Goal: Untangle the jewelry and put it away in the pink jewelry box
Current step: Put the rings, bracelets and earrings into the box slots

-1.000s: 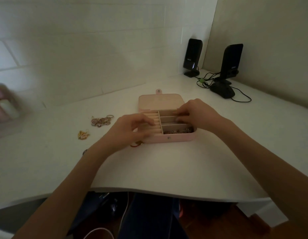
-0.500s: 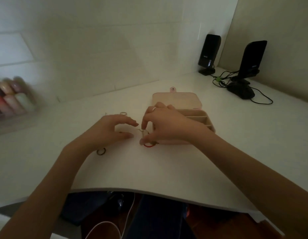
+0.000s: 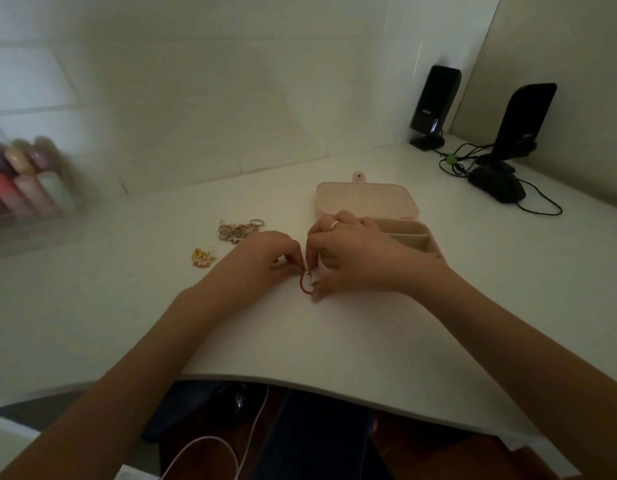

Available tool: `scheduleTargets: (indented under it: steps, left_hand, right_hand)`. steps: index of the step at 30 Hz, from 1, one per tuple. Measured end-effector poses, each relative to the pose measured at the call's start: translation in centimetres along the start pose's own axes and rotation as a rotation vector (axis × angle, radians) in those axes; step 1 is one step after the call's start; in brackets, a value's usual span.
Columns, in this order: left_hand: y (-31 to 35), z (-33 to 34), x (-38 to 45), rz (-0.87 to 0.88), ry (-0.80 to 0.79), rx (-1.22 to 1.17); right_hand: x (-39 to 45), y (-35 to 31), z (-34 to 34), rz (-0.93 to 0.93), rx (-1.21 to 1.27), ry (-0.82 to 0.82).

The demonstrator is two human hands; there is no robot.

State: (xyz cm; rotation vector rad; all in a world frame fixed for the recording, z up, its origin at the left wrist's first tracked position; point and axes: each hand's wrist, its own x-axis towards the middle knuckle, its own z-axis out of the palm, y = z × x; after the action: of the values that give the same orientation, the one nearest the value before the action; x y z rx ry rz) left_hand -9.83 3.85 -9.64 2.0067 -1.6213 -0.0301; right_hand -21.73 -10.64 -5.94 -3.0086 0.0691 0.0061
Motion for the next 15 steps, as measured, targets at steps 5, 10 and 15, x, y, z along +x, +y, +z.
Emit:
scheduleTargets:
  steps: [5,10,15]
  left_hand:
    - [0.4,0.1,-0.7,-0.023,0.021,0.103]
    - [-0.6,0.7,-1.1,-0.066,0.010,0.165]
    - [-0.6,0.7,-1.2,-0.053,0.030,0.058]
  right_hand:
    - [-0.1,-0.5,0.2,-0.002,0.019,-0.007]
    - [-0.3,-1.4,1.0,-0.024,-0.107,0.043]
    - [0.1,-1.9,1.8,-0.116,-0.205,0.224]
